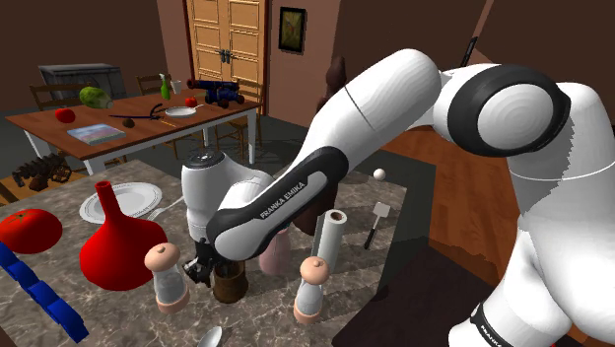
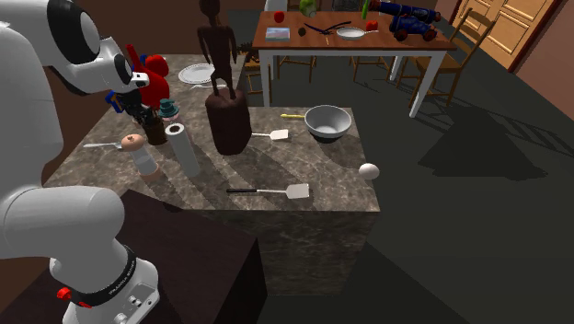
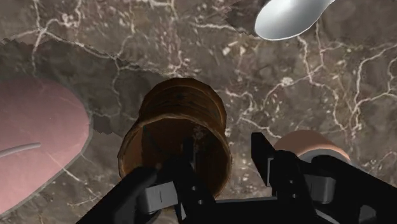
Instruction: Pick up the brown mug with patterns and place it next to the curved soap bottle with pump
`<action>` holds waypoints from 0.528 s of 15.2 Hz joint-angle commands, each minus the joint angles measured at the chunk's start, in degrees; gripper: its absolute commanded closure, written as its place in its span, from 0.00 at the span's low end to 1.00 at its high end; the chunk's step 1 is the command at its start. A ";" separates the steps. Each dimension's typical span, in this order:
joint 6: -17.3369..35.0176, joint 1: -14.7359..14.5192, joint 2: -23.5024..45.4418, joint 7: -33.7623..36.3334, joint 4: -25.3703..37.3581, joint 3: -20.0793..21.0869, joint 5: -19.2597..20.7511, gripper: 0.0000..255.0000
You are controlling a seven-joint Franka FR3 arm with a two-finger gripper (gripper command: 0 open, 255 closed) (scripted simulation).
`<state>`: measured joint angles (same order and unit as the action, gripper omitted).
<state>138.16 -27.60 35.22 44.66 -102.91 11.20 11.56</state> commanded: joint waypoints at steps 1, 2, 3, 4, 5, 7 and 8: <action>0.01 0.00 -0.01 0.00 0.00 0.00 0.00 0.00; 0.01 0.00 -0.01 0.00 0.00 0.00 0.00 0.00; 0.01 0.00 -0.01 0.00 0.00 0.00 0.00 0.00; 0.01 0.00 -0.01 0.00 0.00 0.00 0.00 0.00; 0.01 0.00 -0.01 0.00 0.00 0.00 0.00 0.00; -2.54 0.37 -2.75 -0.45 -0.17 0.58 -0.73 0.00; -3.87 0.54 -4.06 -0.68 -0.14 0.86 -1.10 0.00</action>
<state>135.50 -27.30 32.78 44.21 -102.61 11.75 10.86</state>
